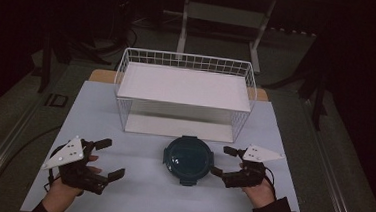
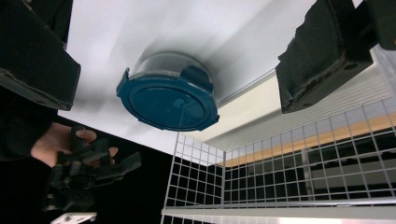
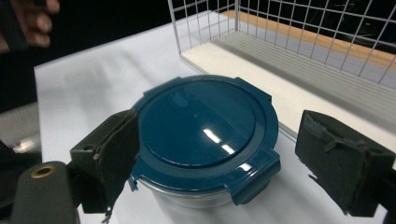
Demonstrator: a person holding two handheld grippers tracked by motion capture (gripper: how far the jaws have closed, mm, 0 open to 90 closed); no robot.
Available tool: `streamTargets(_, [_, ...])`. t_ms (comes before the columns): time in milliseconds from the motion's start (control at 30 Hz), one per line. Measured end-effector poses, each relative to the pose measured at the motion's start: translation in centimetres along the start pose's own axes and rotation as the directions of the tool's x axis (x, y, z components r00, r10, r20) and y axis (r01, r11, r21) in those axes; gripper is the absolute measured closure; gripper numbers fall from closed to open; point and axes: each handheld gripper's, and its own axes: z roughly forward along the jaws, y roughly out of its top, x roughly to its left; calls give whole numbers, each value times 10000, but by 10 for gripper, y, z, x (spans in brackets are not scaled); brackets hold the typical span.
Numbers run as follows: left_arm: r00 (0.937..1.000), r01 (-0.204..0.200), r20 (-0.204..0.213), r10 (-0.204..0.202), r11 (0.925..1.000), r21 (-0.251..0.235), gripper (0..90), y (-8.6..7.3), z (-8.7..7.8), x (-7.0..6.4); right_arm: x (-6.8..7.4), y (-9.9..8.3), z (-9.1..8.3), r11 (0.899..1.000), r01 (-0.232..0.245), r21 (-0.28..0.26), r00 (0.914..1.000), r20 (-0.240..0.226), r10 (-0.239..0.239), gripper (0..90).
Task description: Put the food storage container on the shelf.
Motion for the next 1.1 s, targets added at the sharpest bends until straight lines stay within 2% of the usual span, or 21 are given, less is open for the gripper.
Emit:
streamTargets(67, [9993, 173, 317, -182, 9994, 289, 0, 7, 8, 0, 3, 3, -1, 9996, 214, -201, 9996, 184, -211, 137])
streamTargets(167, [9991, -325, 279, 305, 9965, 768, 0, 17, 21, -7, 6, 7, -1, 9983, 353, -464, 9986, 411, -334, 142])
streamTargets(267, [9986, 177, 488, -210, 9976, 670, 0, 24, 33, -9, 6, 10, 1, 9974, 507, -522, 9986, 187, -498, 160])
streamTargets(300, [9971, 522, 514, -552, 9969, 590, 0, 25, 38, -8, 7, 11, 1, 9983, 422, -396, 9989, 227, -413, 161])
streamTargets(367, [9907, 1236, 515, -1261, 9911, 490, 0, 28, 47, -5, 5, 11, 2, 9985, -10, -548, 9998, -185, 0, 170])
streamTargets(400, [9902, 1311, 408, -1336, 9896, 587, 0, 29, 53, -5, 5, 12, 2, 9986, -151, -512, 9999, -66, 148, 175])
streamTargets(467, [9925, 1194, -333, -1173, 9904, 698, 0, 30, 63, -7, 4, 13, 1, 9981, -463, -415, 9989, 75, 467, 174])
streamTargets(600, [9814, 1915, -125, -1915, 9730, 1289, 6, 26, 87, -3, 1, 13, 1, 9966, -737, -359, 9960, 475, 754, 142])
streamTargets(667, [9748, 2180, 47, -2229, 9573, 1897, 6, 21, 99, 3, 0, 12, 2, 9963, -790, -344, 9955, 495, 807, 135])
streamTargets(700, [9671, 2419, 245, -2531, 9455, 2181, 6, 18, 105, 6, 1, 12, 2, 9958, -844, -359, 9946, 582, 864, 120])
streamTargets(733, [9555, 2775, 267, -2936, 9262, 2553, 6, 15, 110, 9, 2, 12, 3, 9953, -870, -419, 9934, 718, 898, 107])
streamTargets(767, [9442, 3119, 220, -3286, 9136, 2608, 6, 12, 114, 13, 1, 12, 3, 9949, -935, -381, 9933, 647, 959, 107])
streamTargets(800, [9293, 3518, 142, -3690, 8964, 2696, 6, 8, 118, 17, 1, 12, 3, 9941, -1002, -411, 9929, 606, 1026, 107])
streamTargets(833, [9100, 3964, 60, -4145, 8744, 2797, 6, 4, 122, 21, 0, 11, 4, 9934, -1059, -432, 9925, 570, 1082, 107])
streamTargets(867, [8863, 4447, -14, -4631, 8503, 2815, 6, 1, 125, 25, 0, 11, 4, 9922, -1185, -391, 9915, 489, 1203, 106])
streamTargets(900, [8554, 4953, -59, -5180, 8144, 3023, 6, -3, 129, 30, -1, 10, 5, 9912, -1275, -345, 9907, 440, 1290, 104])
streamTargets(933, [8293, 5348, -243, -5583, 7803, 3242, 7, -6, 132, 33, -1, 9, 6, 9910, -1302, -321, 9900, 499, 1317, 99])
streamTargets(1000, [8038, 5649, -426, -5933, 7390, 3672, 7, -13, 138, 38, 0, 9, 8, 9906, -1357, -164, 9873, 817, 1366, 99])
streamTargets(1033, [7888, 5844, -612, -6116, 7154, 3829, 7, -16, 141, 40, -1, 8, 9, 9897, -1425, -103, 9858, 881, 1429, 99])
streamTargets(1067, [7695, 6031, -605, -6357, 6924, 3961, 7, -18, 143, 43, -1, 7, 10, 9887, -1502, -28, 9852, 835, 1499, 99])
streamTargets(1100, [7574, 6106, -610, -6501, 6720, 4189, 7, -21, 144, 45, -1, 7, 10, 9886, -1506, -29, 9846, 891, 1502, 99])
